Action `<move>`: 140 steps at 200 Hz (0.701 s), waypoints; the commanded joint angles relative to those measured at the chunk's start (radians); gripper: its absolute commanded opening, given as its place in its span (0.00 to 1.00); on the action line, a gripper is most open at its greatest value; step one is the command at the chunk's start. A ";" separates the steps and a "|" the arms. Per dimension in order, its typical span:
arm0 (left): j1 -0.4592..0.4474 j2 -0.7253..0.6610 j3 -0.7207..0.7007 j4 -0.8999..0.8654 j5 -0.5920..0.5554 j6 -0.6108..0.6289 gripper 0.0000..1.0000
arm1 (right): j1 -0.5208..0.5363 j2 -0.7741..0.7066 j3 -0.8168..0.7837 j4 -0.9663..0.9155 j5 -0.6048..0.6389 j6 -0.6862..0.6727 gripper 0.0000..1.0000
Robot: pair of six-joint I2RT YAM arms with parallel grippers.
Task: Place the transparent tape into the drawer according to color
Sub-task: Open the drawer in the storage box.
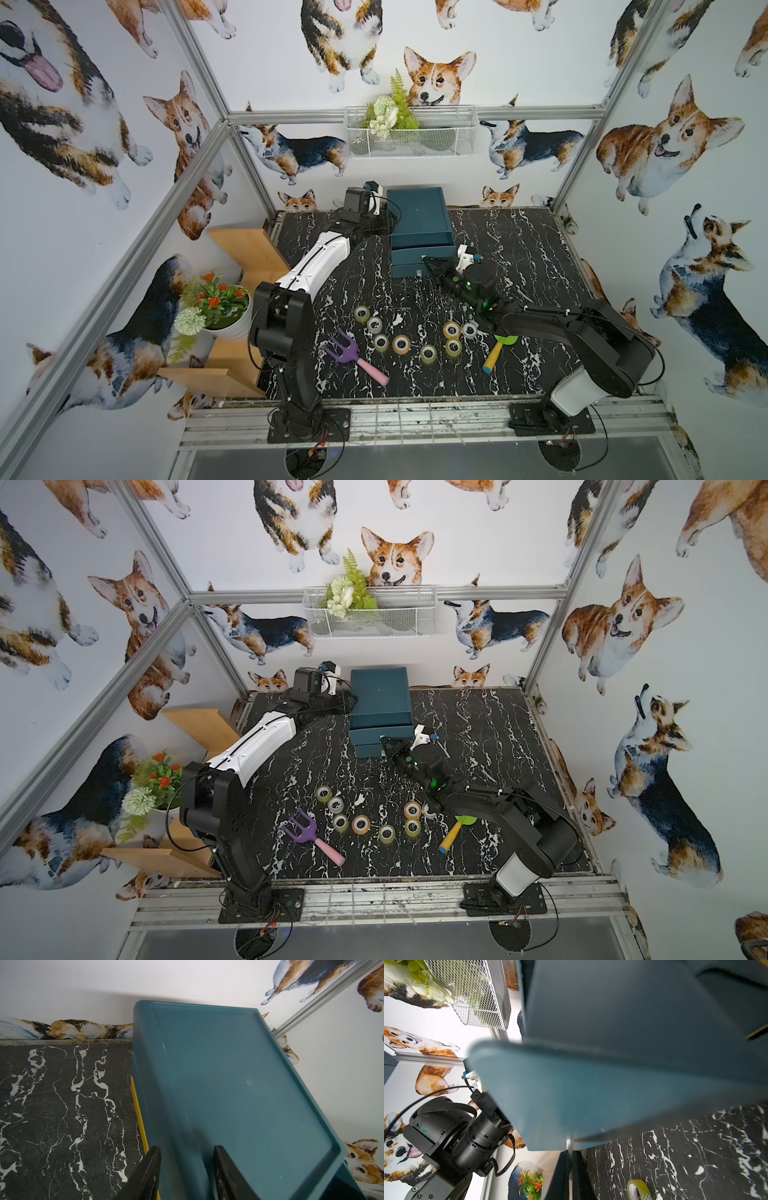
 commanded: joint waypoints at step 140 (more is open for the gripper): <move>0.002 0.007 -0.003 -0.122 -0.053 0.029 0.47 | 0.060 -0.093 -0.076 -0.035 0.069 0.004 0.00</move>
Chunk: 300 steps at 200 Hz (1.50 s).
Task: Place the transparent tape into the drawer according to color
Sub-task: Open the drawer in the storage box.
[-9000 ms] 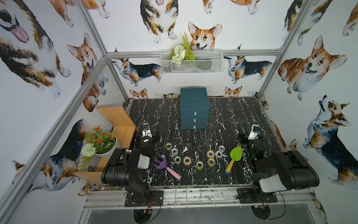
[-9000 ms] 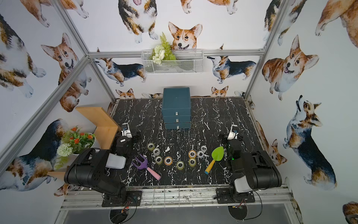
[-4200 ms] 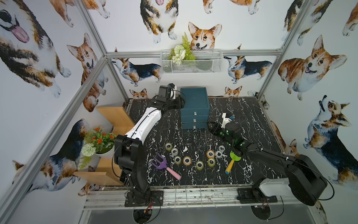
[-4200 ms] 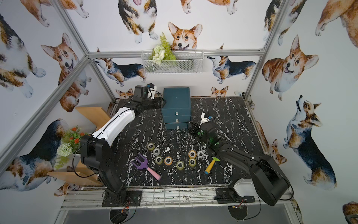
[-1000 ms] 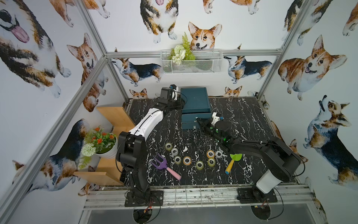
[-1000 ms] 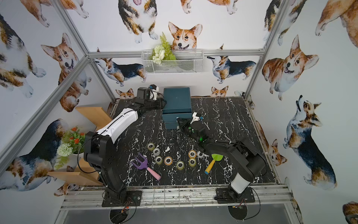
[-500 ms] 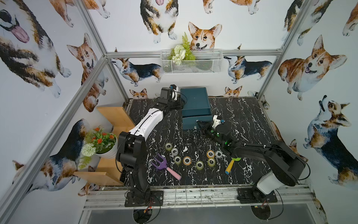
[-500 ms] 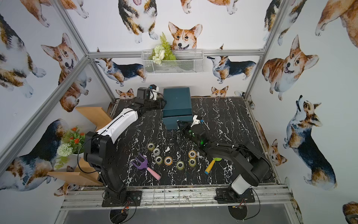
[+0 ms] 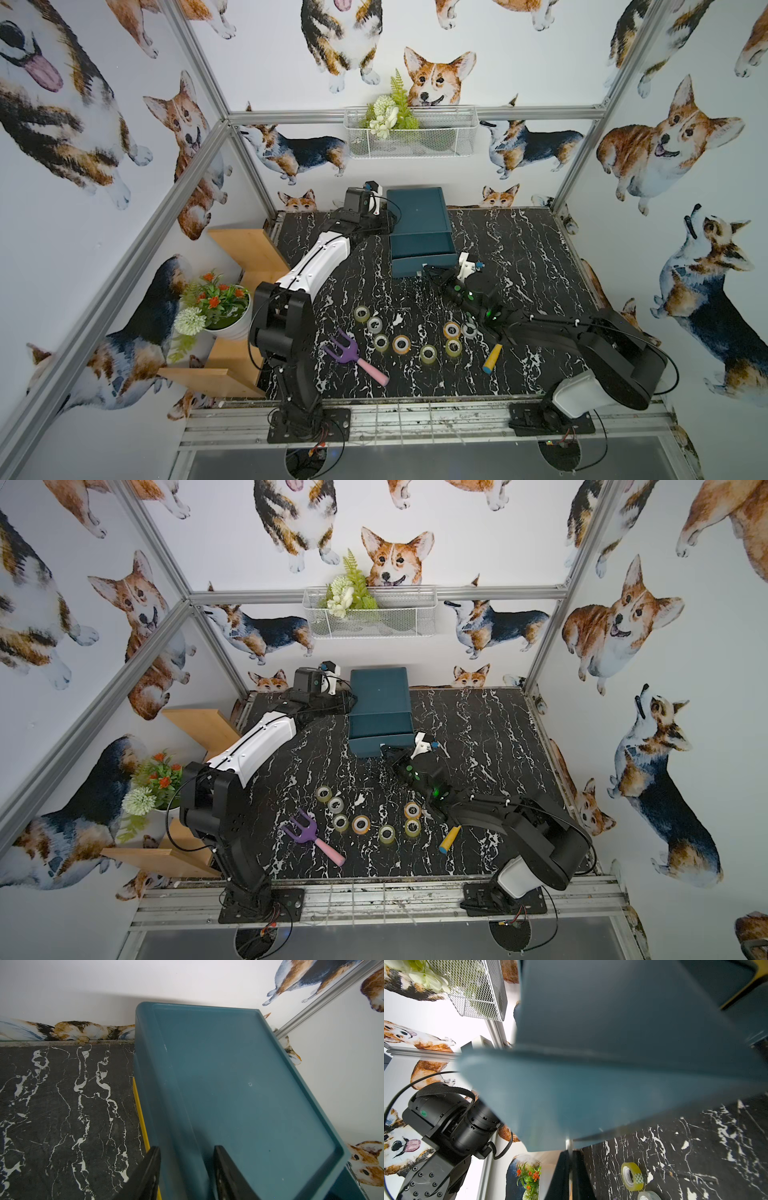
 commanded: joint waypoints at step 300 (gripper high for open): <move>0.002 -0.063 0.009 -0.126 -0.044 0.014 0.73 | 0.045 -0.180 -0.106 -0.297 -0.089 -0.119 0.62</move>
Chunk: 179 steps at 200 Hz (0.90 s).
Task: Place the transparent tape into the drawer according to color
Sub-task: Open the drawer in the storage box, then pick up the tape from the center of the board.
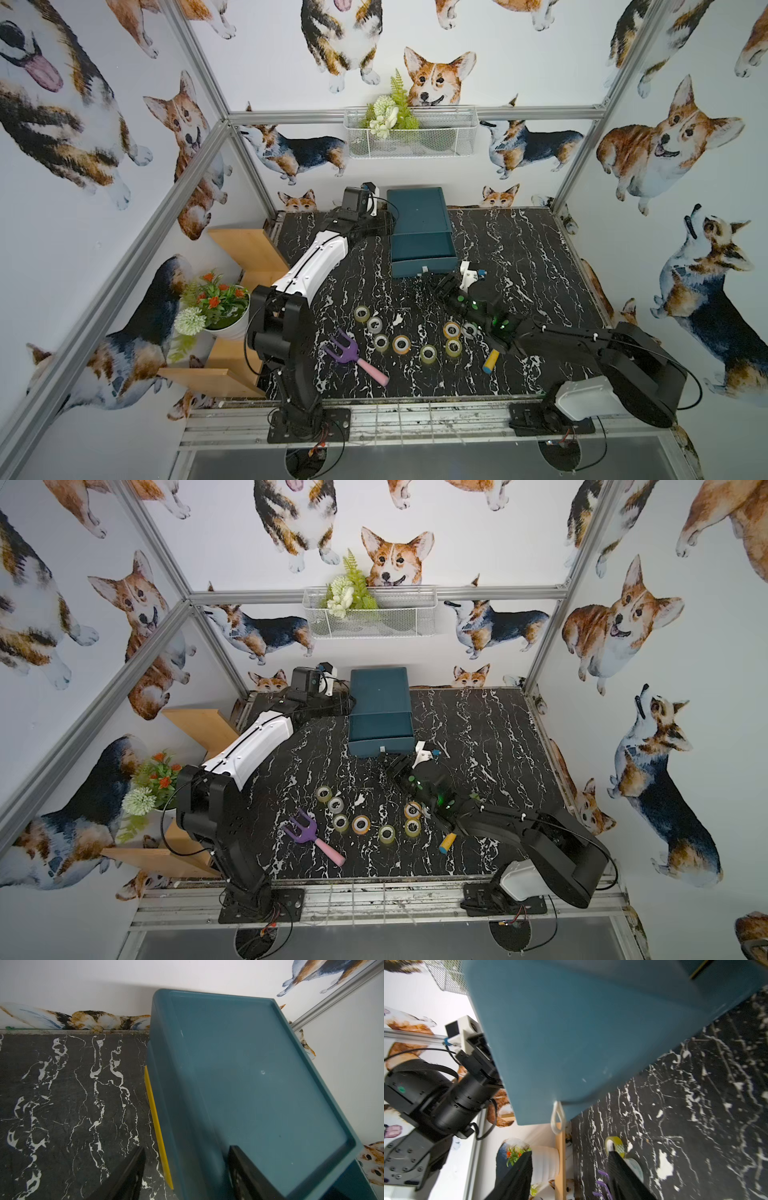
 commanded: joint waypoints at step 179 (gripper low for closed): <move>-0.035 -0.716 -0.654 0.084 -0.095 -0.189 0.85 | 0.048 -0.126 -0.001 -0.894 -0.003 -0.673 0.61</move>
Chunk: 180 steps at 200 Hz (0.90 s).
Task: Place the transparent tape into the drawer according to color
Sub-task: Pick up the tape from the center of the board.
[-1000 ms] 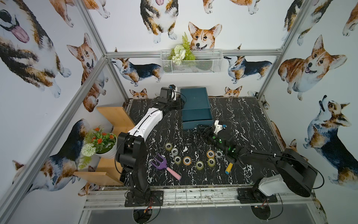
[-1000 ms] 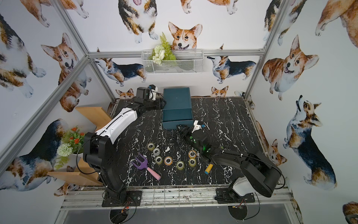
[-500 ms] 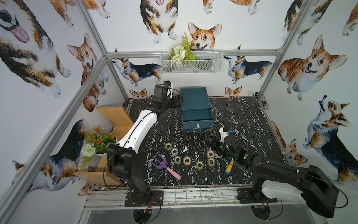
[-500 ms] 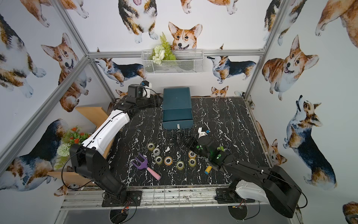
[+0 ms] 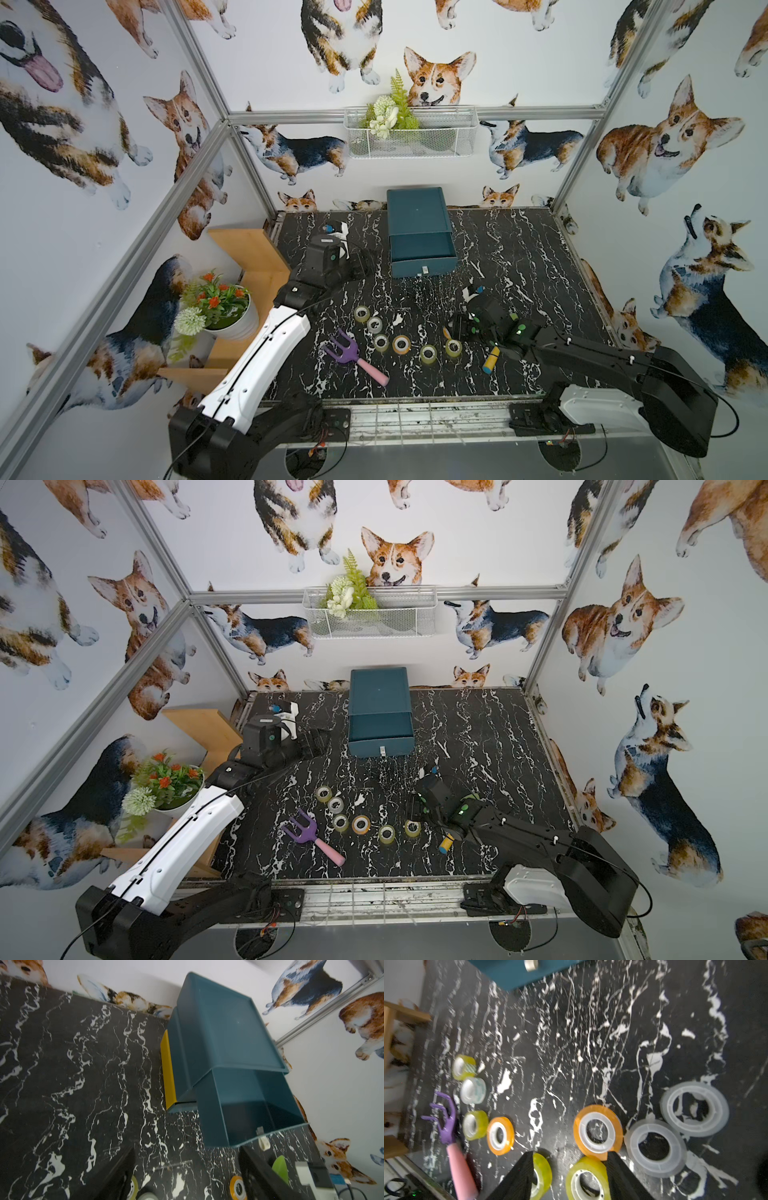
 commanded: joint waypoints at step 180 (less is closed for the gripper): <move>-0.001 -0.026 -0.048 0.037 0.004 0.082 0.99 | 0.179 0.186 0.048 -0.178 0.175 -0.078 0.64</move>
